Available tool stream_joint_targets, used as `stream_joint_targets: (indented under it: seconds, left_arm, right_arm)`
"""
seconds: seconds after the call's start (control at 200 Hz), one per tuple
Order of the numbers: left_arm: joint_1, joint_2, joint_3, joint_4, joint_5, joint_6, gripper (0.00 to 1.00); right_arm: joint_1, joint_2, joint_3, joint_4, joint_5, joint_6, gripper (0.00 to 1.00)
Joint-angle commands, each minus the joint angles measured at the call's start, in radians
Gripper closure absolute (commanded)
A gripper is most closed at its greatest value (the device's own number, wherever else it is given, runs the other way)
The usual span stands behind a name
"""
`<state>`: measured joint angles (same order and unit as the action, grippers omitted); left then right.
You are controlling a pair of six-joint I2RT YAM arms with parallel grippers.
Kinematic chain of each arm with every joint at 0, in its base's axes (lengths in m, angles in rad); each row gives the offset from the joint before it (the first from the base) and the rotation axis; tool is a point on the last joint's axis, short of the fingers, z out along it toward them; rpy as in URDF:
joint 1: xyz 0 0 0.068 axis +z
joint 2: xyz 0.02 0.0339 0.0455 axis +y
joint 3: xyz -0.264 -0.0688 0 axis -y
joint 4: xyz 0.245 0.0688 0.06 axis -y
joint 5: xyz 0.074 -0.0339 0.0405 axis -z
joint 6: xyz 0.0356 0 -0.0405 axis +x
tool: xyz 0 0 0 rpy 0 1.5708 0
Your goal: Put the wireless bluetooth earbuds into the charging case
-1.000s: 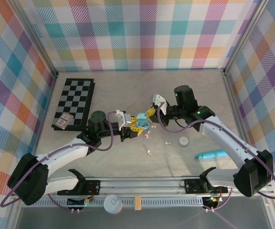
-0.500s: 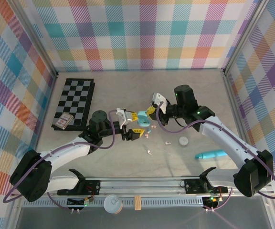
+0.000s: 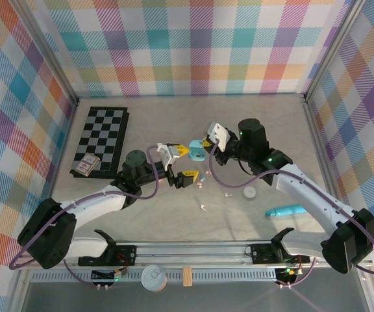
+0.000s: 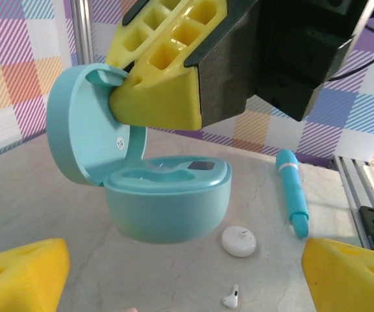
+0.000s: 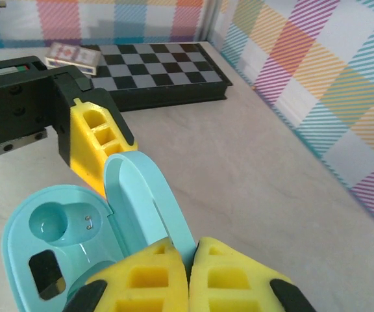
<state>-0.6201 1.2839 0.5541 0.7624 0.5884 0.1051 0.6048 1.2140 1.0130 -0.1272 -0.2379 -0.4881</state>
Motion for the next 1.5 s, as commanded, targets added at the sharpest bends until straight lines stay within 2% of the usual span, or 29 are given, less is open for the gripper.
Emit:
stream_joint_targets:
  seconds: [0.0,0.17,0.255,0.61,1.495]
  left_arm:
    - [0.000,0.021,0.036,0.046,-0.026,0.016,0.09]
    - [0.000,0.040,0.056,0.078,-0.014,-0.024,0.14]
    - [0.001,0.042,0.064,0.079,0.011,-0.037,0.20]
    - [-0.001,0.041,0.076,0.083,0.048,-0.035,0.32]
    - [-0.001,0.045,0.081,0.089,0.051,-0.033,0.58]
  right_arm:
    - [0.027,-0.021,-0.013,0.067,0.123,-0.057,1.00]
    - [0.039,-0.028,-0.017,0.065,0.155,-0.087,1.00]
    - [0.039,-0.033,-0.021,0.058,0.147,-0.096,1.00]
    - [0.039,-0.045,-0.027,0.055,0.105,-0.072,1.00]
    - [0.039,-0.060,-0.022,0.044,0.057,-0.049,1.00]
